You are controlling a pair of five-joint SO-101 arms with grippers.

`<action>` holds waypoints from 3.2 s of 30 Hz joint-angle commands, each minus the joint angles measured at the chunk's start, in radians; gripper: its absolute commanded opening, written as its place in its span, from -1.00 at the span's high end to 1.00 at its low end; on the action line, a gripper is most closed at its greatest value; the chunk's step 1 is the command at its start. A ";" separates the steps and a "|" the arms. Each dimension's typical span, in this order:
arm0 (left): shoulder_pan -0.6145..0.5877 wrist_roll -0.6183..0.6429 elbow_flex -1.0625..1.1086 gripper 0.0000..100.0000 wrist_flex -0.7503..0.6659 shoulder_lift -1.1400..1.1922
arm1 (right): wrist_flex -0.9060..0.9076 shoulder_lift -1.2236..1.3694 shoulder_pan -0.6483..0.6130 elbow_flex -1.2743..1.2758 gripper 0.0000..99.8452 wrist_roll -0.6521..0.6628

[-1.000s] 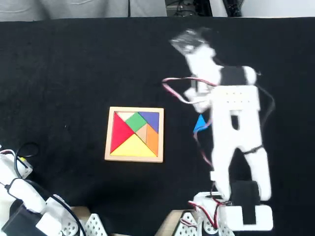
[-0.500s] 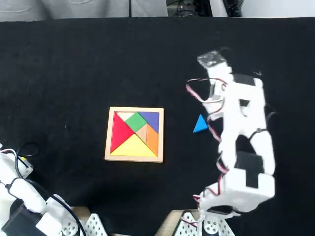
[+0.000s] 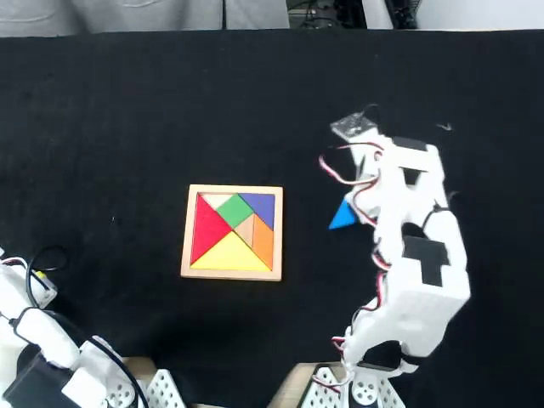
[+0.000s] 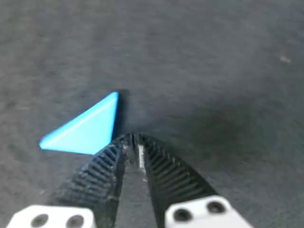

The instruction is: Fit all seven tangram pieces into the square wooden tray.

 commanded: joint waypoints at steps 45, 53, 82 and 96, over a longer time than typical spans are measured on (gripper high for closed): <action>0.024 -0.009 0.025 0.70 -0.049 -0.014 | 0.250 -0.071 -0.342 -0.058 0.33 0.667; 0.024 -0.009 0.025 0.70 -0.049 -0.014 | 0.178 -0.019 -0.338 -0.024 0.33 0.621; 0.024 -0.009 0.025 0.70 -0.049 -0.014 | 0.160 0.015 -0.290 -0.025 0.56 0.624; 0.024 -0.009 0.025 0.70 -0.048 -0.014 | 0.160 0.015 -0.285 -0.019 0.78 0.624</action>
